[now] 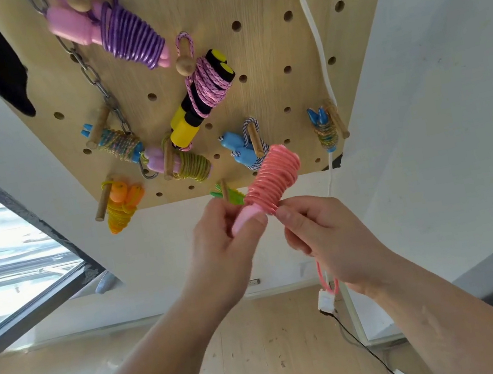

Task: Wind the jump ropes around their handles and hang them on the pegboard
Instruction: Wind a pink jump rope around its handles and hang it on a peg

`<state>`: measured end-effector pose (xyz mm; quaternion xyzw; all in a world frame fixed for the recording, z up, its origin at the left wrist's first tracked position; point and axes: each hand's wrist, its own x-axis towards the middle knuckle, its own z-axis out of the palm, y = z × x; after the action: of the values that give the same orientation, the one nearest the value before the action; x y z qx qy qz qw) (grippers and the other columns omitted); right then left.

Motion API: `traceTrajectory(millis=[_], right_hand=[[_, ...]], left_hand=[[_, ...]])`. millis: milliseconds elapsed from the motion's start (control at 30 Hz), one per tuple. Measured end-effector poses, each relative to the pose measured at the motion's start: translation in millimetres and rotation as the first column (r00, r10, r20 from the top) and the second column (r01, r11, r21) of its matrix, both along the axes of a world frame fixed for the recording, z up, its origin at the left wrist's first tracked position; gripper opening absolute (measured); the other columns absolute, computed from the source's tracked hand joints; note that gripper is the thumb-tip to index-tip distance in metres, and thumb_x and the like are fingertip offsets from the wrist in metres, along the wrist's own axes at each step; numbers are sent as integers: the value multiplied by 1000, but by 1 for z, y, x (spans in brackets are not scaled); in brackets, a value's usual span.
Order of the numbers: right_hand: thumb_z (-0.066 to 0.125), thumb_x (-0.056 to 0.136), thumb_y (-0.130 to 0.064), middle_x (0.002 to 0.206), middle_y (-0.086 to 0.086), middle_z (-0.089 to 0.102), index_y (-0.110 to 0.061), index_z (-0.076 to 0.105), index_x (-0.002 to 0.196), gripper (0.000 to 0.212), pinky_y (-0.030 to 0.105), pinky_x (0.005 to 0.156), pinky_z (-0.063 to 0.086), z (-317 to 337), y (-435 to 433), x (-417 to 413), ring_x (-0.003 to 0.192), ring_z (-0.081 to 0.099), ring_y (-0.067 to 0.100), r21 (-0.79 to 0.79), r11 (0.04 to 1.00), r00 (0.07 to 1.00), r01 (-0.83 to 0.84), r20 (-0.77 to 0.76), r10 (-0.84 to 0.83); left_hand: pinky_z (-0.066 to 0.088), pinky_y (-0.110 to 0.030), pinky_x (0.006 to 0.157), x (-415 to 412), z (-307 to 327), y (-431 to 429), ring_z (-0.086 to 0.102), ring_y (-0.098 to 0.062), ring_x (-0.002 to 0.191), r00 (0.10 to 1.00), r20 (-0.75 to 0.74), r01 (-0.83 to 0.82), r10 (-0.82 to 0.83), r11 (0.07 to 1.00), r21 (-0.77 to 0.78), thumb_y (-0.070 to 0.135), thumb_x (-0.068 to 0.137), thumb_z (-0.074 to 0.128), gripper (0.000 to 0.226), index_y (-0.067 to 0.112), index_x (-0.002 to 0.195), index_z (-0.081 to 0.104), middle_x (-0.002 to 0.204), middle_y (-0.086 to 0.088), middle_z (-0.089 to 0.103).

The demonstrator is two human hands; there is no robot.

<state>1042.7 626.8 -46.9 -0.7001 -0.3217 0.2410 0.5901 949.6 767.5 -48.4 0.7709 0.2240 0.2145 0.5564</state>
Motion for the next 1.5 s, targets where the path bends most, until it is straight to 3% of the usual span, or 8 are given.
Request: traceTrajectory(millis=[333,433,533,667,933,1200,1367,1500], right_hand=[[63,90,-47,65,25,41,9,56,88,57,22,49,29,-16,4,5,51,28,15,102,995,937,-21,-346,55],[66,92,-49,54,12,35,2,54,80,54,22,48,27,-17,4,2,50,25,14,90,995,930,42,-367,-6],[60,93,-45,51,-4,31,-12,52,69,41,26,47,21,-17,2,0,48,22,14,14,995,888,104,-452,-86],[62,96,-43,48,-3,34,-10,54,68,45,29,47,20,-15,4,0,45,24,14,-121,980,892,155,-410,-191],[60,99,-36,45,-13,46,-17,58,63,41,16,47,32,-6,8,-2,40,40,1,-146,985,953,88,-277,-126],[56,100,-38,55,-2,42,-7,60,75,40,25,51,27,9,-2,12,52,30,13,-126,985,969,-118,-233,87],[40,79,-88,58,6,44,4,51,71,93,35,57,34,2,10,7,54,40,17,-283,952,972,119,231,-53],[46,86,-78,55,4,50,6,59,74,86,26,53,36,-7,15,6,51,42,13,-163,983,996,83,-7,-86]], left_hand=[[16,-21,40,2,6,-17,28,-16,34,979,53,153,-198,533,-832,47,100,31,54,2,91,59,67,-21,53],[21,-22,39,1,10,-9,41,-25,37,971,-119,86,-205,774,-627,50,103,30,60,-1,97,61,70,-25,65],[42,-27,48,-2,3,5,60,-23,56,971,-237,59,-42,996,62,73,85,45,56,20,99,58,81,5,70],[43,-22,65,-8,0,0,57,-6,77,949,-315,176,-28,874,453,79,61,71,88,40,130,34,103,21,54],[39,-29,52,1,-3,4,52,-12,61,922,-385,290,-25,706,647,73,76,61,61,22,97,36,72,10,51],[38,-27,39,9,18,25,52,-19,44,932,-301,182,-203,978,-99,34,69,78,40,10,91,56,72,-14,73],[23,-22,39,7,14,6,40,-20,40,949,-122,158,-291,773,-614,46,79,52,49,2,99,54,73,-27,66],[28,-21,34,5,9,-9,46,-24,36,920,-46,204,-389,577,-791,51,93,32,60,-3,84,55,72,-30,63]])
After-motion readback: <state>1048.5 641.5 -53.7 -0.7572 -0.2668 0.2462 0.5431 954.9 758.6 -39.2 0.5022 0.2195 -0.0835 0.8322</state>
